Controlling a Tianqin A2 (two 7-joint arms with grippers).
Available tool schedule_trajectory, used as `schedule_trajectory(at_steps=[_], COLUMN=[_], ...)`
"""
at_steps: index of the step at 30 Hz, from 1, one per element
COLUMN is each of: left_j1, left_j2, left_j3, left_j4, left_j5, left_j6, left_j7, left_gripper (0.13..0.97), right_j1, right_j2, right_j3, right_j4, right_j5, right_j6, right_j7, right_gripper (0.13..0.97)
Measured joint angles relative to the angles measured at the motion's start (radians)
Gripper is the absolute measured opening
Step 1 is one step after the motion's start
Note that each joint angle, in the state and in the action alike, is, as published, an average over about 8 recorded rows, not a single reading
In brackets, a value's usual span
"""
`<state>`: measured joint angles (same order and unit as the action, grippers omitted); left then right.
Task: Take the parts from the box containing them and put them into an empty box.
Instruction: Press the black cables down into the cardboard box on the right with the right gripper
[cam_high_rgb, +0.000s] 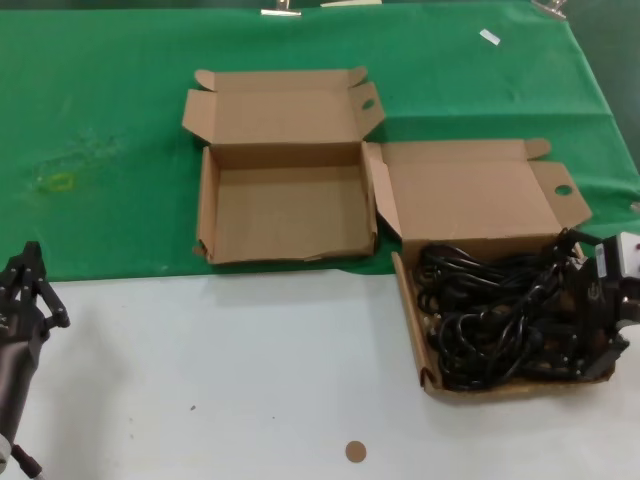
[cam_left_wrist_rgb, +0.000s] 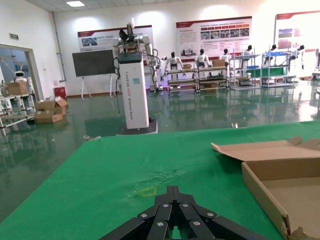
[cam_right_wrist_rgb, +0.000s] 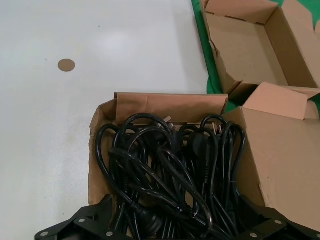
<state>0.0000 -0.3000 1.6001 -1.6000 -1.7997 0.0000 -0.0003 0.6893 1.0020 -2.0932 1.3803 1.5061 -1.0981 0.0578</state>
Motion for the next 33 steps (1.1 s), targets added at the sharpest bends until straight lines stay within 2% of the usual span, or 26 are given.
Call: schedule_trajectory(at_steps=[4,13,30,33], left_j1=[0.0,0.0,0.0,0.0], left_j2=[0.0,0.0,0.0,0.0], left_j3=[0.0,0.0,0.0,0.0], left_j4=[0.0,0.0,0.0,0.0], left_j5=[0.0,0.0,0.0,0.0], left_j6=[0.0,0.0,0.0,0.0], left_j7=[0.0,0.0,0.0,0.0], left_gripper=[0.144,0.144,0.144,0.144], right_j1=[0.002,0.01,0.008,0.006], right_j2=[-0.021,-0.061,-0.092,-0.09], right_j3=[0.01,0.026,0.043,0.045], right_j4=[-0.011,-0.027,-0.029,-0.022], right_j5=[-0.023,-0.068,-0.11,-0.114], right_j6=[-0.009,-0.02,-0.049,-0.06], right_j7=[-0.004,-0.018,-0.024,-0.018], right_gripper=[0.902,0.77,0.358,0.358])
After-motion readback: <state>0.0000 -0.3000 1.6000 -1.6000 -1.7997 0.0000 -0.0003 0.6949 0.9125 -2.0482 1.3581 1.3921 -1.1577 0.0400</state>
